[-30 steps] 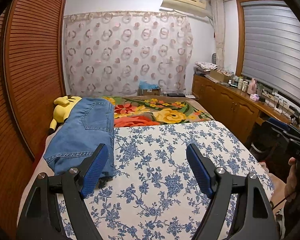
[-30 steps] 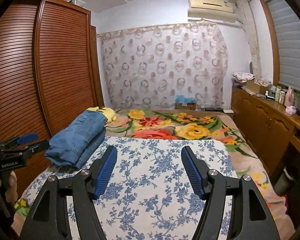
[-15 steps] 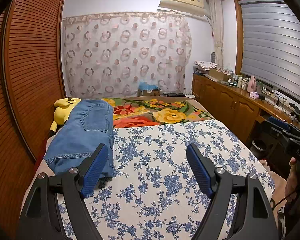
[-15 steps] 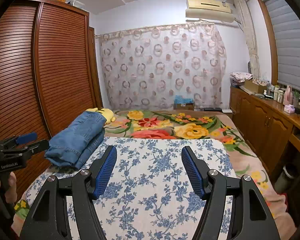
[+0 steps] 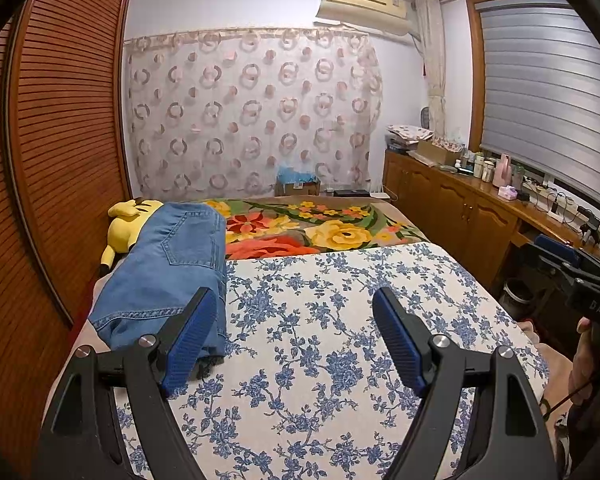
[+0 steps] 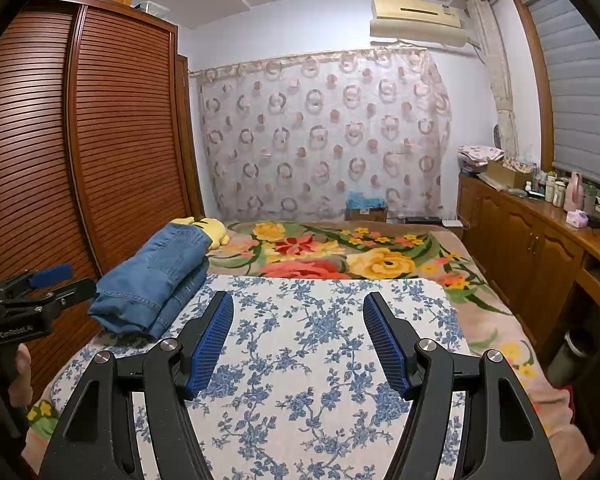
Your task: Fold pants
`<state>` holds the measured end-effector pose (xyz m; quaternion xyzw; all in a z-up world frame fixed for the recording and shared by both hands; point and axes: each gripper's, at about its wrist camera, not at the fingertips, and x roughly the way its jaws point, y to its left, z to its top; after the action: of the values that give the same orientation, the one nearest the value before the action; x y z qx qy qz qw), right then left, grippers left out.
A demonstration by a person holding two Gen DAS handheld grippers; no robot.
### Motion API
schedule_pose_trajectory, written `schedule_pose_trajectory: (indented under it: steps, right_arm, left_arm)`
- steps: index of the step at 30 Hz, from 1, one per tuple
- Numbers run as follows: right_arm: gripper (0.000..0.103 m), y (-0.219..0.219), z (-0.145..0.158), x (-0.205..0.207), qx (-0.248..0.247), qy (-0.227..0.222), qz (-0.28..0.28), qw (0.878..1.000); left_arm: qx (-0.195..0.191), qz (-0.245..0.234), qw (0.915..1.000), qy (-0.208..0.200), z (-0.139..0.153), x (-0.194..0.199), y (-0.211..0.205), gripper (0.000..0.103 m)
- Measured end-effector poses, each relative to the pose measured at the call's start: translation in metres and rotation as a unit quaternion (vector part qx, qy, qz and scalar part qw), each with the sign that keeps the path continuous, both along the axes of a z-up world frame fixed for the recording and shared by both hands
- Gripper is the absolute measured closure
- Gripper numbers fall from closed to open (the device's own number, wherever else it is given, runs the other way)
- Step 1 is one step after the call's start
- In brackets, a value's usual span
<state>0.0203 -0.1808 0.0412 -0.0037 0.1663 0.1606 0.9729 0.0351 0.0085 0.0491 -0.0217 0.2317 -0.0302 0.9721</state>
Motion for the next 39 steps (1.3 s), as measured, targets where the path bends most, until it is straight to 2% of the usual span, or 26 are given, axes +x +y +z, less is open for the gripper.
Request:
schedule_pose_trajectory:
  steps: [39]
  right_arm:
    - [0.033, -0.0081, -0.0015, 0.0021, -0.002, -0.002, 0.000, 1.000]
  left_arm:
    - [0.002, 0.000, 1.0000, -0.006, -0.0013, -0.0029, -0.0024, 0.022]
